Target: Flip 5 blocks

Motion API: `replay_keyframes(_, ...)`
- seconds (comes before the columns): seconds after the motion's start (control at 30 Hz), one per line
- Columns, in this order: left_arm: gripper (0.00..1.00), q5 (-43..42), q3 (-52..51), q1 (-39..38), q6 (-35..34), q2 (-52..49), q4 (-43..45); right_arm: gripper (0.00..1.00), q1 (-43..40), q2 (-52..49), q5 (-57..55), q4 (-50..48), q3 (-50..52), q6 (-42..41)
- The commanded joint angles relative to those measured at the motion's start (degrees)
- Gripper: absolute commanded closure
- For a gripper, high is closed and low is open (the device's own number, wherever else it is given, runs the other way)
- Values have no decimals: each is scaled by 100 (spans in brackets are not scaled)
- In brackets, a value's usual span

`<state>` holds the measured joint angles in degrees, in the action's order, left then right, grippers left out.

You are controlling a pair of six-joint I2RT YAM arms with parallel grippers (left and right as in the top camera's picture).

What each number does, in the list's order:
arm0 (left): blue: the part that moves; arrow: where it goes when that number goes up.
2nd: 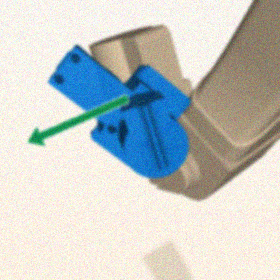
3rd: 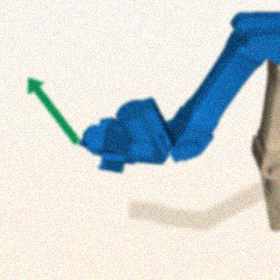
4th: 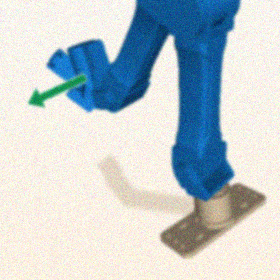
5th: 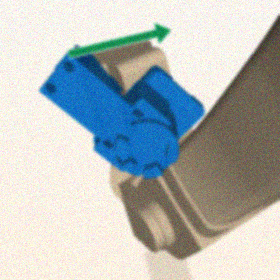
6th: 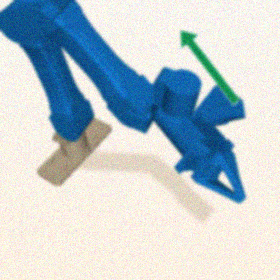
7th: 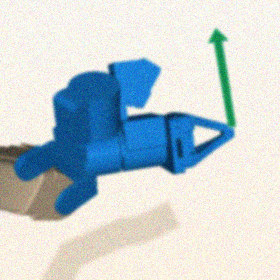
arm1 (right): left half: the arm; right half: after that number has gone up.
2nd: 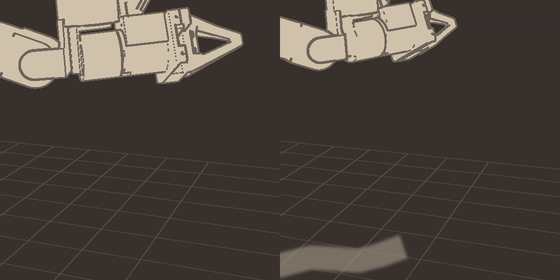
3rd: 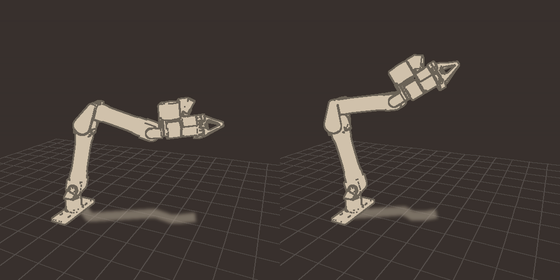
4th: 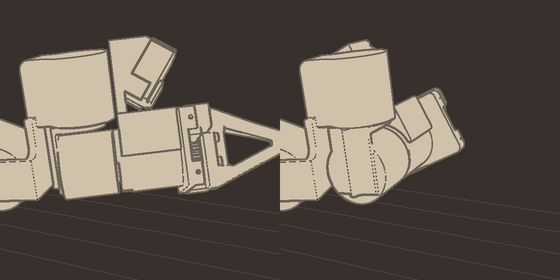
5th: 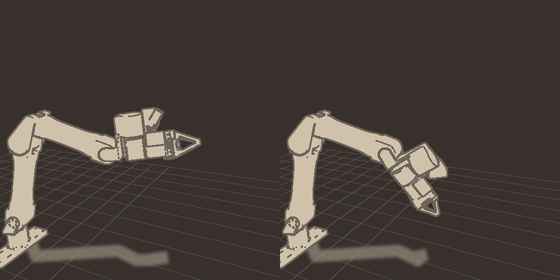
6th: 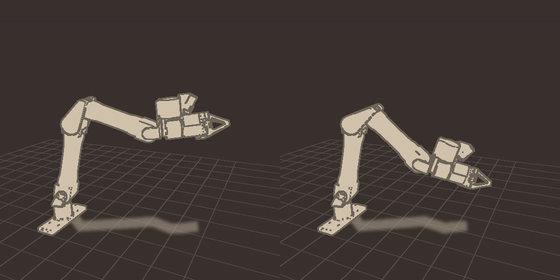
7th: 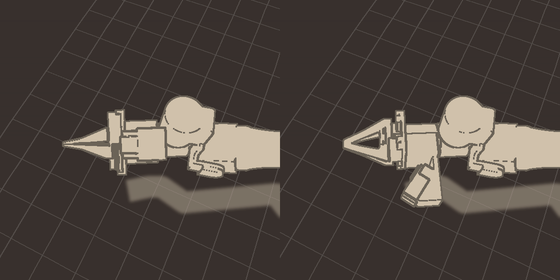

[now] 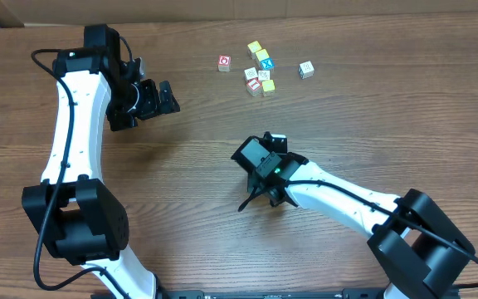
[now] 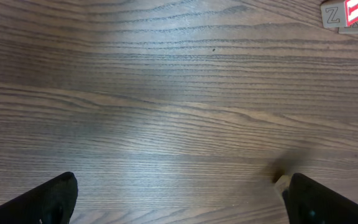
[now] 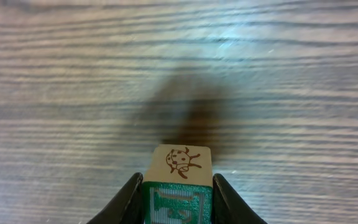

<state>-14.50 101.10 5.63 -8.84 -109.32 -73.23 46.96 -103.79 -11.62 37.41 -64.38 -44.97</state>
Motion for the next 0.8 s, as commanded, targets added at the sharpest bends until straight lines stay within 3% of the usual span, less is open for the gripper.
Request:
replay_keyframes(0.0,0,-7,155,-2,-59,4,2,72,-127,22,-7,-13,9,203)
replay_keyframes(0.33,0,-7,155,-2,-59,2,2,72,-448,22,664,-87,-46,629)
replay_keyframes(0.77,0,-7,155,-2,-59,2,2,72,-798,11,953,977,-903,743)
